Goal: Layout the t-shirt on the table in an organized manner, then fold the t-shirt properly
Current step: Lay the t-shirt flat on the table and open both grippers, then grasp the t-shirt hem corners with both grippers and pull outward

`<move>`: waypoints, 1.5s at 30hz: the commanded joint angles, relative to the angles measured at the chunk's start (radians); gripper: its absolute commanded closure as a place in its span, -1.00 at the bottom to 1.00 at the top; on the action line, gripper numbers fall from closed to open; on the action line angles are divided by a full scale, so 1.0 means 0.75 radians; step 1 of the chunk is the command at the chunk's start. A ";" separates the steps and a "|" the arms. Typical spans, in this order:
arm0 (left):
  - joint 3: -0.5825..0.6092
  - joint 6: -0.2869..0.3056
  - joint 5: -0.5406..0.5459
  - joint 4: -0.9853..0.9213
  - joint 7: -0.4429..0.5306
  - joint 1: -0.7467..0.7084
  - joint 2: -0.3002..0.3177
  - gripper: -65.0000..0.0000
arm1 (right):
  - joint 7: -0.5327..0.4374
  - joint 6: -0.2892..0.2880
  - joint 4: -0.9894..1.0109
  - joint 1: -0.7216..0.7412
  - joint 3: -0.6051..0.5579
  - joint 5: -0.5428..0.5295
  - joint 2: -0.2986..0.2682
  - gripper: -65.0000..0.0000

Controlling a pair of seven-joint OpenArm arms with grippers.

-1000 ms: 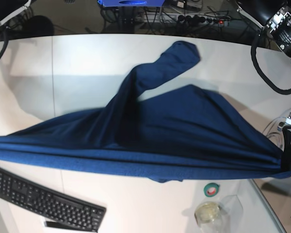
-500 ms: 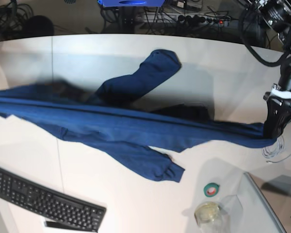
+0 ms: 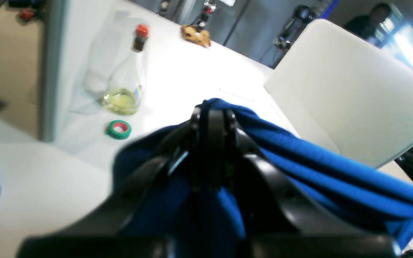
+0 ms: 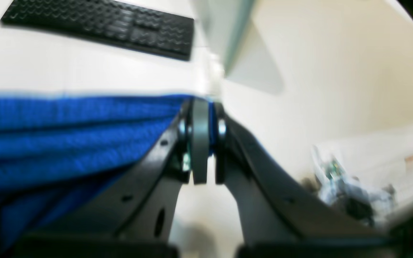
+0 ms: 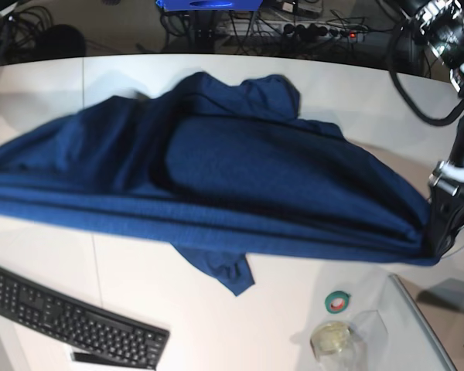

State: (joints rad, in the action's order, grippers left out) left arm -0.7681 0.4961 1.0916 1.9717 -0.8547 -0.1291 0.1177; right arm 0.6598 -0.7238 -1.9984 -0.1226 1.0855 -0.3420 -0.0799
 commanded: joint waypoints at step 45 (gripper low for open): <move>0.518 -0.047 -1.139 -0.840 0.654 0.110 -0.072 -1.00 | -0.302 0.189 1.418 0.439 -0.685 0.056 -0.216 -0.40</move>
State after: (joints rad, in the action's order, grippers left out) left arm -0.3801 0.4561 0.2306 1.3285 -0.3805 -0.0490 0.0597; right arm 0.4519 -0.5755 -0.9230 0.1848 0.5697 -0.2840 -0.2306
